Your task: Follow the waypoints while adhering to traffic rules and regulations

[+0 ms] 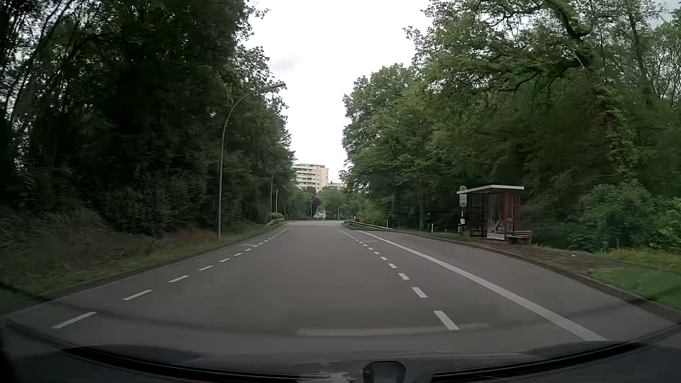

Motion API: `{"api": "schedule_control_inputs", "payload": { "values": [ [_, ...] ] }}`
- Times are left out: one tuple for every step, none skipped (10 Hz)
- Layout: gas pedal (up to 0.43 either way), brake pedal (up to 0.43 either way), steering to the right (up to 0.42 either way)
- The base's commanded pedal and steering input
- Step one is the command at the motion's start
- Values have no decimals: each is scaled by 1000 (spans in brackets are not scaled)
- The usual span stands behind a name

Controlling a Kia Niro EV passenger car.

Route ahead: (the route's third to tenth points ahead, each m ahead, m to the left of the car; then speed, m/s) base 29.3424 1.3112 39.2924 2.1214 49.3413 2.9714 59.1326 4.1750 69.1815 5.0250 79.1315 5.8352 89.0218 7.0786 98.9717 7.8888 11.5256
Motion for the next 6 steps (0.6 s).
{"api": "schedule_control_inputs", "payload": {
  "values": [
    [87, 0, -13],
    [87, 0, -13],
    [87, 0, -13],
    [87, 0, -13],
    [87, 0, -13],
    [87, 0, -13]
  ]
}}
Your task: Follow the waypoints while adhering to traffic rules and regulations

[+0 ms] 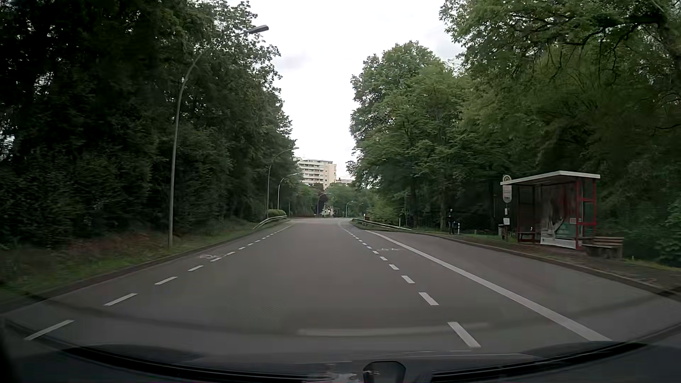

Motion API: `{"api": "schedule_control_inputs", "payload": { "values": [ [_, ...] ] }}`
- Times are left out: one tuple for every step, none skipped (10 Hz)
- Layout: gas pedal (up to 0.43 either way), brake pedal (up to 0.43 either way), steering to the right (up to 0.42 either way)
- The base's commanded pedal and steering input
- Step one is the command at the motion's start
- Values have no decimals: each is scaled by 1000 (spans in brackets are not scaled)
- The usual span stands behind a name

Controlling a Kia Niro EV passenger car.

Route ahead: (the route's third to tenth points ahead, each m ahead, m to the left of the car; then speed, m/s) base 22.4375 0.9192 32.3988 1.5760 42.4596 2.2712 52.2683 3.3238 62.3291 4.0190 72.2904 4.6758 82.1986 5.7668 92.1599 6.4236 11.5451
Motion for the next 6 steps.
{"api": "schedule_control_inputs", "payload": {
  "values": [
    [87, 0, -13],
    [87, 0, -13],
    [87, 0, -13],
    [87, 0, -13],
    [87, 0, -13],
    [87, 0, -13]
  ]
}}
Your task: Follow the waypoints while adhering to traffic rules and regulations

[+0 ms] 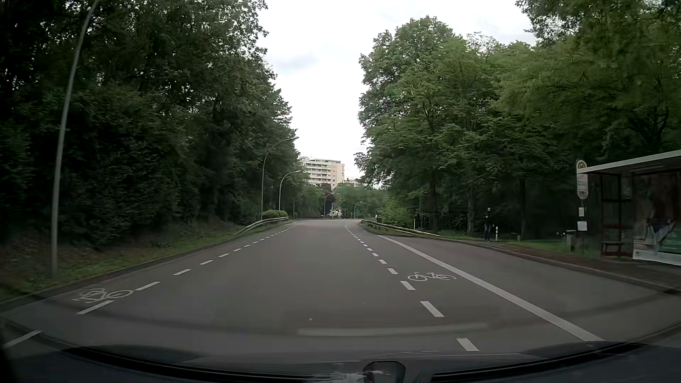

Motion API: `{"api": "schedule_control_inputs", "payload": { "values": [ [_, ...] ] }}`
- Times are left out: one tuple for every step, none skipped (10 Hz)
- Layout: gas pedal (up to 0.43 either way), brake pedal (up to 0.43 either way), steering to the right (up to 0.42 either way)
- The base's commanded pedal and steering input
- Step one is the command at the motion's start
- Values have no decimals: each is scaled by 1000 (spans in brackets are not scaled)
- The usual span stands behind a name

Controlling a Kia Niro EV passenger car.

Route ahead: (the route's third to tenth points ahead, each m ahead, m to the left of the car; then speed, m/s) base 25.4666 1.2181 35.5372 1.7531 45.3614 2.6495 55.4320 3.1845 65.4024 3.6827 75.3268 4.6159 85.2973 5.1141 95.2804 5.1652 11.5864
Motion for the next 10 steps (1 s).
{"api": "schedule_control_inputs", "payload": {
  "values": [
    [87, 0, -13],
    [87, 0, -13],
    [87, 0, -13],
    [87, 0, -13],
    [87, 0, -13],
    [87, 0, -13],
    [87, 0, -13],
    [87, 0, -13],
    [87, 0, -13],
    [87, 0, -11]
  ]
}}
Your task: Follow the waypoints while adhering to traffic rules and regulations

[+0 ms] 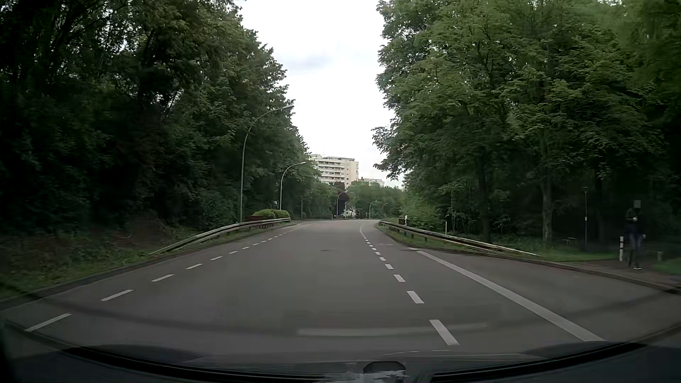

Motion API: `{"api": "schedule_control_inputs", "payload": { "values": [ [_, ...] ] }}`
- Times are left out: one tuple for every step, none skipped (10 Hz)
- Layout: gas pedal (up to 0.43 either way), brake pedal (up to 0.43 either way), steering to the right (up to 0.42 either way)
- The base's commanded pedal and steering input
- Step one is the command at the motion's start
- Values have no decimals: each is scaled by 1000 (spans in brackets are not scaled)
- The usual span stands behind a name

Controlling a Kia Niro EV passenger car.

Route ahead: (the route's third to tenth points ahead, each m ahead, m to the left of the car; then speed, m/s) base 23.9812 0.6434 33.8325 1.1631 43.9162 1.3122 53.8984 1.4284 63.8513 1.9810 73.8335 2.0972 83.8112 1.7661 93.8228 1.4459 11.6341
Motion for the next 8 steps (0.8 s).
{"api": "schedule_control_inputs", "payload": {
  "values": [
    [87, 0, -9],
    [87, 0, -7],
    [87, 0, -5],
    [87, 0, -5],
    [87, 0, -5],
    [87, 0, -5],
    [87, 0, -5],
    [87, 0, -5]
  ]
}}
